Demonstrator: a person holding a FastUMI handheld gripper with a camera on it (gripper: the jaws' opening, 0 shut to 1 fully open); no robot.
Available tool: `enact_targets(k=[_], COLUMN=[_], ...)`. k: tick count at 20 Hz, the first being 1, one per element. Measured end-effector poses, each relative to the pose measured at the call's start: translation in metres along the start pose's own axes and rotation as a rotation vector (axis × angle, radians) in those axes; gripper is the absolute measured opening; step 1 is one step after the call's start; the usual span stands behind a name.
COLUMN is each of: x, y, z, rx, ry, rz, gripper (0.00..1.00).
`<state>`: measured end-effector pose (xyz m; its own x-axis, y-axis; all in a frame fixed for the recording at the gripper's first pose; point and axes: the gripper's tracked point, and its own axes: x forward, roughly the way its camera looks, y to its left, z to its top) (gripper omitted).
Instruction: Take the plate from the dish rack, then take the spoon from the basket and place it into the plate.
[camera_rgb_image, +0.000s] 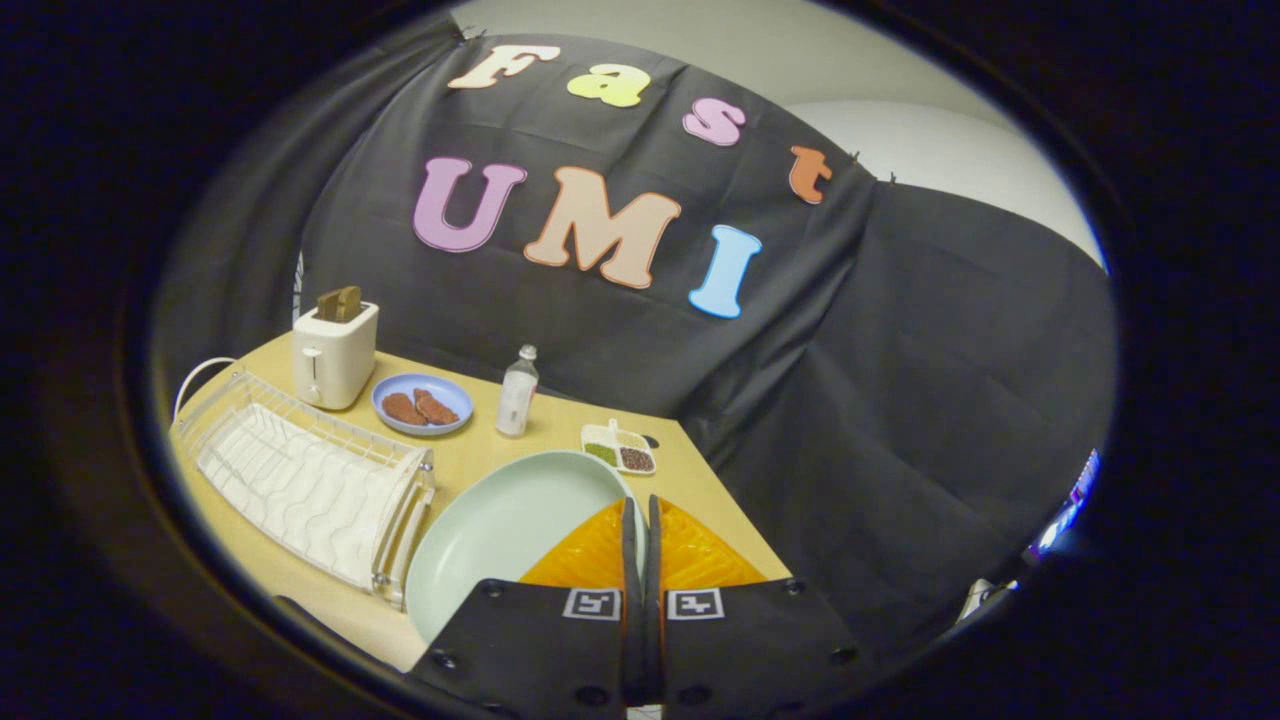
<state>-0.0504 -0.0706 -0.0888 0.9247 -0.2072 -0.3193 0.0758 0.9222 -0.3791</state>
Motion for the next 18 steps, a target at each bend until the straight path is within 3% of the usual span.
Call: enact_targets(k=[7,18], x=[-0.004,0.019], y=[0.015,0.037], z=[-0.063,-0.151], rx=[0.082,0.239], ry=[0.101,0.260], rz=[0.089,0.146], gripper=[0.03,0.03])
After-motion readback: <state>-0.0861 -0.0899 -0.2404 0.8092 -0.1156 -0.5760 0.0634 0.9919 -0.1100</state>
